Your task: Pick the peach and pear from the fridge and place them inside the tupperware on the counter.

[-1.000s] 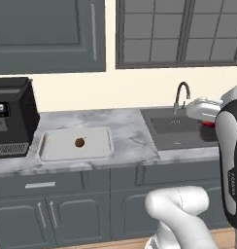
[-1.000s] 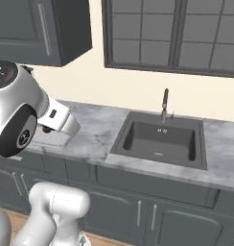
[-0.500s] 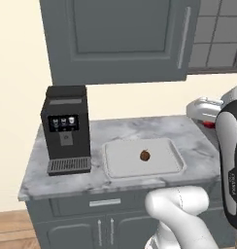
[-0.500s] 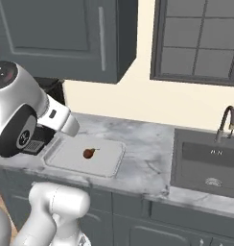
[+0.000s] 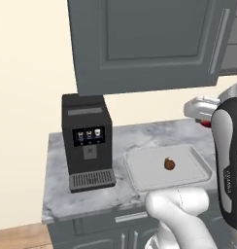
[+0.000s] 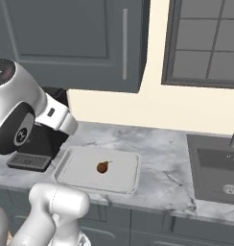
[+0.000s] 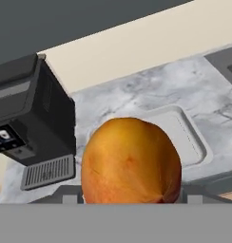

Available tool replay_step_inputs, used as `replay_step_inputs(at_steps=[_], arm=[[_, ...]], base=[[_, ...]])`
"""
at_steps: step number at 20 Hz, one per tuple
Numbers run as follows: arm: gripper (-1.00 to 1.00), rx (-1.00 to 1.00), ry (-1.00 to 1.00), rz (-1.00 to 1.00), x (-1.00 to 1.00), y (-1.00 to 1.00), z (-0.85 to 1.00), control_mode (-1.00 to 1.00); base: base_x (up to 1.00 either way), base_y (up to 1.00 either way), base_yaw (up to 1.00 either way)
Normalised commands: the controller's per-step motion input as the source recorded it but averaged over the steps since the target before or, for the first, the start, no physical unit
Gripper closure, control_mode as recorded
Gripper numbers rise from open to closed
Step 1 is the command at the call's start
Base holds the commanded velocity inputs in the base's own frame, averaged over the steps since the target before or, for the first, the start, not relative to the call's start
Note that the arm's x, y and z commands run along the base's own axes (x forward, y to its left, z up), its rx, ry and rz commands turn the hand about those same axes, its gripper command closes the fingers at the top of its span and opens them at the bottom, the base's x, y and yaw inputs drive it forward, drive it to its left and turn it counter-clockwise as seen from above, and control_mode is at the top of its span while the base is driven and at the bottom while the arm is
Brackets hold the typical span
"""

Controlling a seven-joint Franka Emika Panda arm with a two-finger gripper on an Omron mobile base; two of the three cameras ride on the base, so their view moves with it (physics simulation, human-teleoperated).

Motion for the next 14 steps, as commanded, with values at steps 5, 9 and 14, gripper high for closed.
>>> replay_step_inputs(at_steps=[5, 9, 14], arm=[[1.0, -0.01, 0.37, 0.0, 0.06, 0.06, -0.44, -1.0], [1.0, 0.0, 0.95, 0.0, 0.02, 0.13, -1.0, -1.0], [1.0, 0.0, 0.38, 0.0, 0.02, 0.18, -1.0, -1.0]], base=[[0.0, 0.01, 0.0], [0.0, 0.0, 0.0], [0.0, 0.0, 0.0]])
